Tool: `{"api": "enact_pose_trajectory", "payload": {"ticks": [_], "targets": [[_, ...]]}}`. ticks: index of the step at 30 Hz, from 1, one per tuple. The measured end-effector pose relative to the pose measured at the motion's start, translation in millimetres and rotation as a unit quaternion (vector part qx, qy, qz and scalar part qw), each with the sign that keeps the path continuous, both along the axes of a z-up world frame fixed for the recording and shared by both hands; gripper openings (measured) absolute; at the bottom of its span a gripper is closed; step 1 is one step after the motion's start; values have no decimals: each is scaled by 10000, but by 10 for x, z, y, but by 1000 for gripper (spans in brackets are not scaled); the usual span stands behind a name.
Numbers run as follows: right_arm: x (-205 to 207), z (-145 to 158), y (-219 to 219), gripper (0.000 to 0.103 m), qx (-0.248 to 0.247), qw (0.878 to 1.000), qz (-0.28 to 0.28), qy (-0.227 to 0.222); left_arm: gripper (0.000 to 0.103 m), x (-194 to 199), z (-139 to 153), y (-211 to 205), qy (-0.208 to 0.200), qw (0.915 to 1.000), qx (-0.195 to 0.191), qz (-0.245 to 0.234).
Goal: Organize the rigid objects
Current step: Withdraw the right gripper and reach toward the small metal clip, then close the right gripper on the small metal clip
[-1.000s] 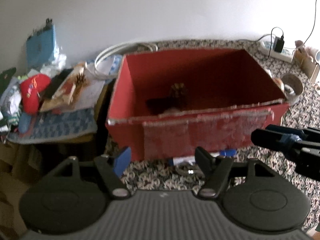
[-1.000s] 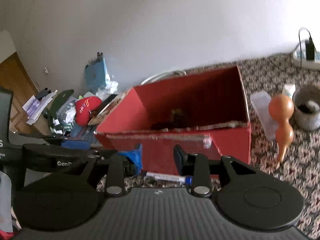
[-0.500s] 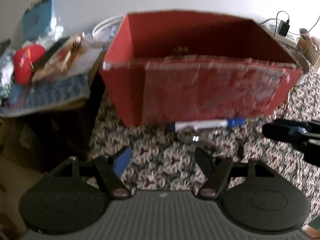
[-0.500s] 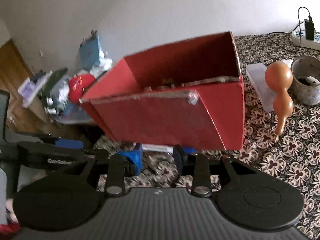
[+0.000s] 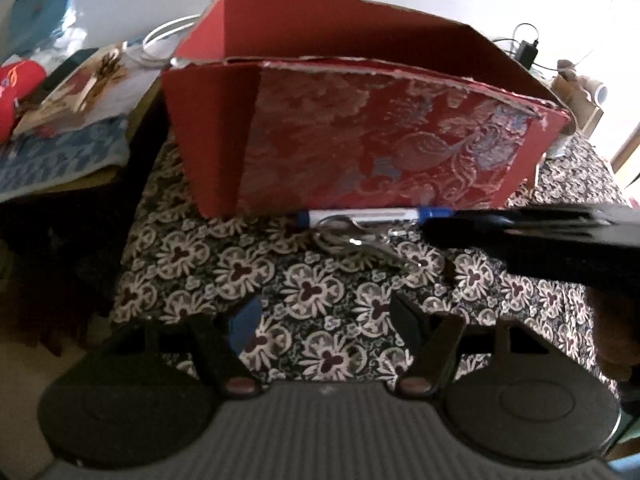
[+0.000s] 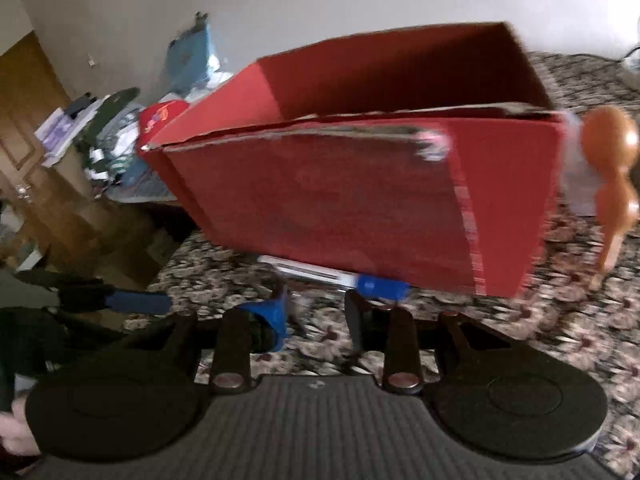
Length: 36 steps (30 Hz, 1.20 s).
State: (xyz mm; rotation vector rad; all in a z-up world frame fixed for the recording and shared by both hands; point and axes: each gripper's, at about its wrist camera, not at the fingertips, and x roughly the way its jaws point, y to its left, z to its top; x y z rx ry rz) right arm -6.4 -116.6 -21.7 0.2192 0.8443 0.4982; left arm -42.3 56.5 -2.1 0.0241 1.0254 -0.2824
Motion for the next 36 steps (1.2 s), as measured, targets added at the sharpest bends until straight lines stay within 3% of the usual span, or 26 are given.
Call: {"api": "enact_pose_trajectory", "payload": {"ticks": [6,10,14,18,23,28,31,36], "targets": [[203,-122,191,14,23,9997,151,182,72,-7,-29,58,4,9998,-43,-213],[240,-172,181,14,299,9986,156,414,72,7,-76,94,66,9996,-102,-256],[173,-203,155,14,518,9929,461,966,72,0,-90,111,89,9989,-215,-408],[126,-68,76,14,598,9956,361,630,72,0,-105,108,98,9976,-329,-606],[265,-162,103,14,611,9952,269,716,72,46,-115,54,127,9960,-423,-775],[141,-308,2,14,1259,9796,376,1523,70,71,-135,34,136,9951,-520,-826],[44,-264,-56,14,1363,9791,306,1476,56,106,-176,17,215,9946,-583,-827],[63,-313,-72,14,1387,9788,43,1505,43,189,-244,-68,274,9946,-612,-794]]}}
